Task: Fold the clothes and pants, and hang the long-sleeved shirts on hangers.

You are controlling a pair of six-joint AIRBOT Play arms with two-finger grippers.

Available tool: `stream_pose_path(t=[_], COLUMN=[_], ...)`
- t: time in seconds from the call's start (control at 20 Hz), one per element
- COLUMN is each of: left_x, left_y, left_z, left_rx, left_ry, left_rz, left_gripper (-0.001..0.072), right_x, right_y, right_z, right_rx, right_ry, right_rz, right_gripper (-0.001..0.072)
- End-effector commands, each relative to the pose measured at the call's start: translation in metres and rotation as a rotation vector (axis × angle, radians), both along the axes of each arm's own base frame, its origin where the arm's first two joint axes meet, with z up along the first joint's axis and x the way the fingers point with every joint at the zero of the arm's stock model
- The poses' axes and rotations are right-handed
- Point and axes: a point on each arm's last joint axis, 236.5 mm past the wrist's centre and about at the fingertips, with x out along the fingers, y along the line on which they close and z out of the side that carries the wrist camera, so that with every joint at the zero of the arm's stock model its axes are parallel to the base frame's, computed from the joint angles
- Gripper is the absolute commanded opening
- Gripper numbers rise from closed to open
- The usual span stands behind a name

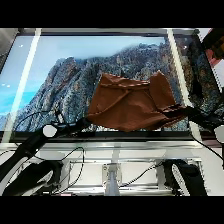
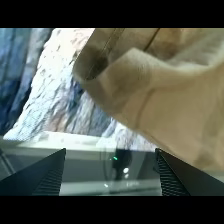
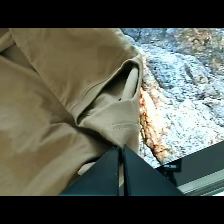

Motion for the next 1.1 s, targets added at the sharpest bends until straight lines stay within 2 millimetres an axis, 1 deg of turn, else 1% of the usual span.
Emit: stream_pose_path(t=[0.0,0.1,0.2,0.35,0.75,0.9,1.05], left_x=[0.03,0.039,0.041,0.047,0.048,0.043,0.033], left_y=[0.001,0.005,0.006,0.009,0.009,0.0,-0.01], left_z=[-0.007,-0.01,-0.012,-0.01,-0.009,-0.009,-0.019], left_rx=[0.026,0.029,0.033,0.037,0.035,0.018,0.03], left_ry=[-0.044,-0.051,-0.055,-0.079,-0.08,-0.07,-0.042], left_rz=[0.061,0.108,0.119,0.135,0.138,0.126,0.086], left_gripper=[0.06,0.0518,0.0478,0.0356,0.0353,0.0353,0.0353], right_x=[0.0,0.0,0.0,0.005,0.006,0.006,0.006], right_y=[-0.003,-0.003,-0.004,-0.004,-0.004,-0.004,-0.004], right_z=[0.001,0.001,0.001,0.005,0.006,0.006,0.006], right_rx=[-0.013,-0.015,-0.019,-0.023,-0.023,-0.023,-0.022], right_ry=[0.0,0.0,-0.003,-0.029,-0.035,-0.035,-0.035], right_rz=[-0.003,-0.003,-0.003,0.0,0.0,0.0,0.0], right_gripper=[0.0012,0.0012,0.0012,0.0012,0.0012,0.0012,0.0013])
